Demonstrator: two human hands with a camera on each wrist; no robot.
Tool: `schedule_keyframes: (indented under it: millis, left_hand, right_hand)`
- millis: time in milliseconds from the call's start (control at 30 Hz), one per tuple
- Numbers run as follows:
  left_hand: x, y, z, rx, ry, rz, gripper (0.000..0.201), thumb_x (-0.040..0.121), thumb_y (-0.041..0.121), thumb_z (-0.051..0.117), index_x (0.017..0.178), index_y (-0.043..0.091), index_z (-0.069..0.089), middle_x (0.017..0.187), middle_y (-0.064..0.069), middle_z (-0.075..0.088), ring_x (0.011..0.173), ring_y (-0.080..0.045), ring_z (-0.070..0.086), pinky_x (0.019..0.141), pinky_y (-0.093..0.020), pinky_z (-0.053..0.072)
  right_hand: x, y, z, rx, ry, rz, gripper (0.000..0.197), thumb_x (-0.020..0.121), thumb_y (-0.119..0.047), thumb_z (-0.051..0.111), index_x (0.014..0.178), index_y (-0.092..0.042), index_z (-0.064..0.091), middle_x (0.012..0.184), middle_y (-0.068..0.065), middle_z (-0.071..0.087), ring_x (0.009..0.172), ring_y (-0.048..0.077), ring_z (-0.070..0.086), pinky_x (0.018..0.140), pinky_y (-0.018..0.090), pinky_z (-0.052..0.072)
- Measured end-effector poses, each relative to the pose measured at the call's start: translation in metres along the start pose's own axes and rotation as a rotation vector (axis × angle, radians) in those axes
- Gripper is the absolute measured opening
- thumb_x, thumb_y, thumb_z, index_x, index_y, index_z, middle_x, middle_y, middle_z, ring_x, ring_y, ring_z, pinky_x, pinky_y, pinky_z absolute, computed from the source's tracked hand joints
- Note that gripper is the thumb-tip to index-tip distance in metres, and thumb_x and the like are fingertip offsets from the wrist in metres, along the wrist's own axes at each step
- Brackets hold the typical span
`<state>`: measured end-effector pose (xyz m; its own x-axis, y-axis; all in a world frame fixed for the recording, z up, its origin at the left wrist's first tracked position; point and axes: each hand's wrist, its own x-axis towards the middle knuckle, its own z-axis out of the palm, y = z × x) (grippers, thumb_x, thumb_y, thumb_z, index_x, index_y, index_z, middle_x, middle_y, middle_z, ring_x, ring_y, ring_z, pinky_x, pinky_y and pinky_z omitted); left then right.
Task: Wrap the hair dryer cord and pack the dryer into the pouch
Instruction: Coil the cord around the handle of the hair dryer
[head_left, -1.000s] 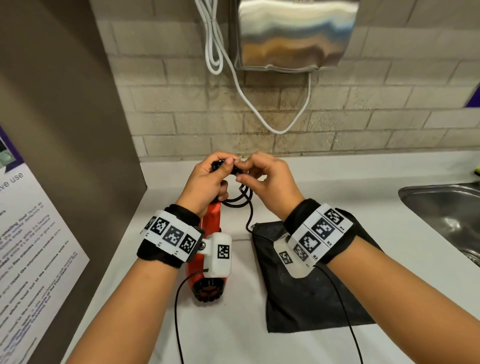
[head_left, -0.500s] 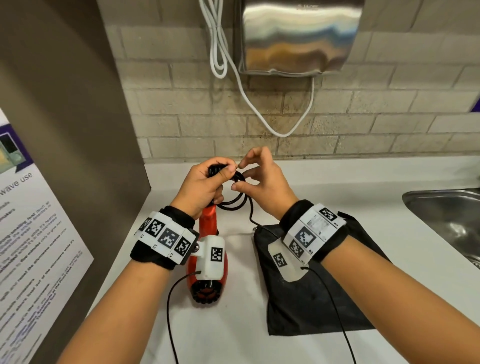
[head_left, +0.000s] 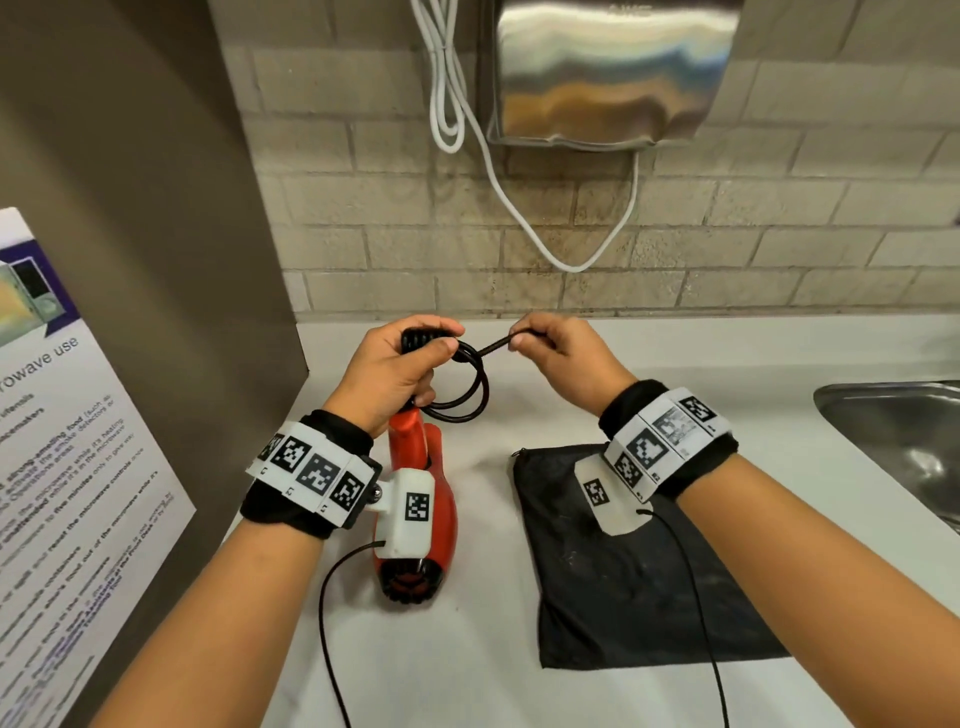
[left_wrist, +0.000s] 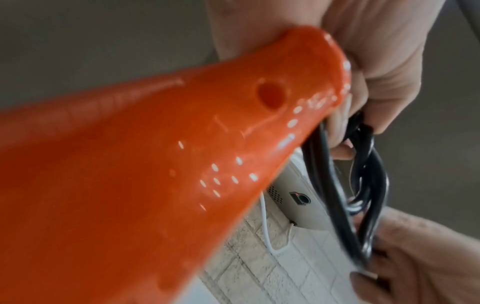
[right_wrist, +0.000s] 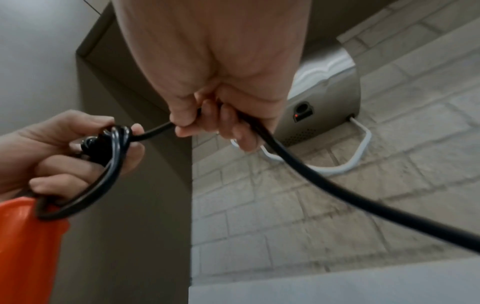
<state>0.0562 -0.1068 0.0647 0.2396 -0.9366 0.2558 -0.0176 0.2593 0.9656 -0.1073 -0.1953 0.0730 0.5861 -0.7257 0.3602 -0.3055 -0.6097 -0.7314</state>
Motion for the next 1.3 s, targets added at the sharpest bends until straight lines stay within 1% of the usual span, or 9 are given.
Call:
schedule_keyframes:
  millis: [67, 200, 367, 600, 667, 900, 1067, 1133, 1300]
  left_hand:
    - [0.0, 0.001, 0.004, 0.039, -0.037, 0.01, 0.019, 0.089, -0.001, 0.049, 0.086, 0.015, 0.059, 0.047, 0.011, 0.052, 0.032, -0.002, 0.027, 0.036, -0.014, 0.03]
    - [0.0, 0.001, 0.012, 0.096, -0.085, 0.024, 0.023, 0.088, 0.0, 0.052, 0.092, 0.021, 0.062, 0.05, 0.011, 0.046, 0.033, -0.003, 0.027, 0.036, -0.016, 0.032]
    - [-0.001, 0.003, 0.015, 0.12, -0.131, 0.007, 0.039, 0.086, 0.0, 0.055, 0.105, 0.034, 0.059, 0.05, 0.007, 0.045, 0.034, -0.005, 0.028, 0.036, -0.018, 0.033]
    - [0.002, 0.0, 0.015, 0.093, -0.022, -0.018, 0.023, 0.087, -0.002, 0.052, 0.083, 0.017, 0.065, 0.053, 0.003, 0.058, 0.032, -0.005, 0.028, 0.035, -0.016, 0.032]
    - [0.004, -0.001, 0.012, 0.042, 0.021, -0.037, 0.022, 0.088, -0.002, 0.05, 0.082, 0.015, 0.064, 0.054, 0.004, 0.058, 0.03, -0.004, 0.028, 0.035, -0.014, 0.031]
    - [0.008, -0.001, 0.007, -0.039, 0.11, -0.039, 0.02, 0.089, -0.001, 0.05, 0.083, 0.016, 0.059, 0.066, -0.004, 0.051, 0.028, -0.003, 0.027, 0.034, -0.014, 0.031]
    - [0.01, -0.003, 0.007, -0.072, 0.166, -0.023, 0.021, 0.09, 0.001, 0.05, 0.082, 0.019, 0.058, 0.052, 0.01, 0.055, 0.028, -0.003, 0.026, 0.034, -0.013, 0.03]
    - [0.01, -0.003, 0.006, -0.077, 0.189, -0.014, 0.021, 0.09, 0.002, 0.05, 0.082, 0.02, 0.058, 0.057, 0.006, 0.053, 0.029, -0.003, 0.026, 0.034, -0.014, 0.031]
    - [0.009, -0.002, 0.004, -0.072, 0.186, -0.016, 0.019, 0.09, 0.004, 0.05, 0.088, 0.02, 0.059, 0.068, -0.001, 0.049, 0.03, -0.003, 0.027, 0.034, -0.015, 0.031]
  right_hand:
    - [0.003, -0.008, -0.003, -0.013, 0.087, -0.024, 0.012, 0.091, -0.007, 0.05, 0.09, -0.004, 0.062, 0.06, -0.009, 0.046, 0.05, -0.004, 0.045, 0.052, 0.007, 0.035]
    - [0.004, -0.026, -0.002, -0.022, 0.2, -0.104, 0.013, 0.09, -0.007, 0.05, 0.09, 0.0, 0.062, 0.075, 0.002, 0.053, 0.07, 0.014, 0.048, 0.06, 0.014, 0.035]
    - [0.001, -0.033, -0.001, -0.13, 0.219, -0.173, 0.014, 0.09, -0.008, 0.05, 0.094, -0.002, 0.062, 0.087, 0.001, 0.052, 0.08, 0.014, 0.049, 0.068, 0.02, 0.035]
    - [-0.002, -0.025, -0.001, -0.113, 0.2, -0.214, 0.01, 0.09, -0.01, 0.051, 0.09, -0.007, 0.06, 0.074, -0.006, 0.05, 0.065, 0.005, 0.045, 0.06, 0.008, 0.034]
    - [-0.004, -0.013, -0.004, -0.04, 0.179, -0.157, 0.009, 0.092, -0.01, 0.048, 0.084, -0.011, 0.052, 0.064, -0.008, 0.043, 0.058, 0.005, 0.039, 0.056, 0.013, 0.033]
    - [-0.034, 0.061, 0.003, -0.112, -0.076, 0.13, 0.015, 0.093, -0.012, 0.046, 0.079, -0.015, 0.051, 0.066, -0.007, 0.046, 0.064, 0.013, 0.042, 0.061, 0.017, 0.034]
    - [-0.057, 0.106, 0.008, -0.175, -0.182, 0.326, 0.022, 0.092, -0.021, 0.048, 0.07, -0.025, 0.053, 0.076, -0.001, 0.055, 0.075, 0.015, 0.052, 0.072, 0.025, 0.038]
    - [-0.064, 0.116, 0.01, -0.166, -0.268, 0.377, 0.021, 0.09, -0.025, 0.051, 0.069, -0.027, 0.054, 0.077, -0.002, 0.058, 0.079, 0.015, 0.055, 0.078, 0.027, 0.042]
    - [-0.075, 0.117, 0.013, -0.269, -0.504, 0.424, 0.025, 0.085, -0.007, 0.049, 0.065, -0.022, 0.05, 0.084, 0.004, 0.058, 0.082, 0.017, 0.053, 0.082, 0.027, 0.043]
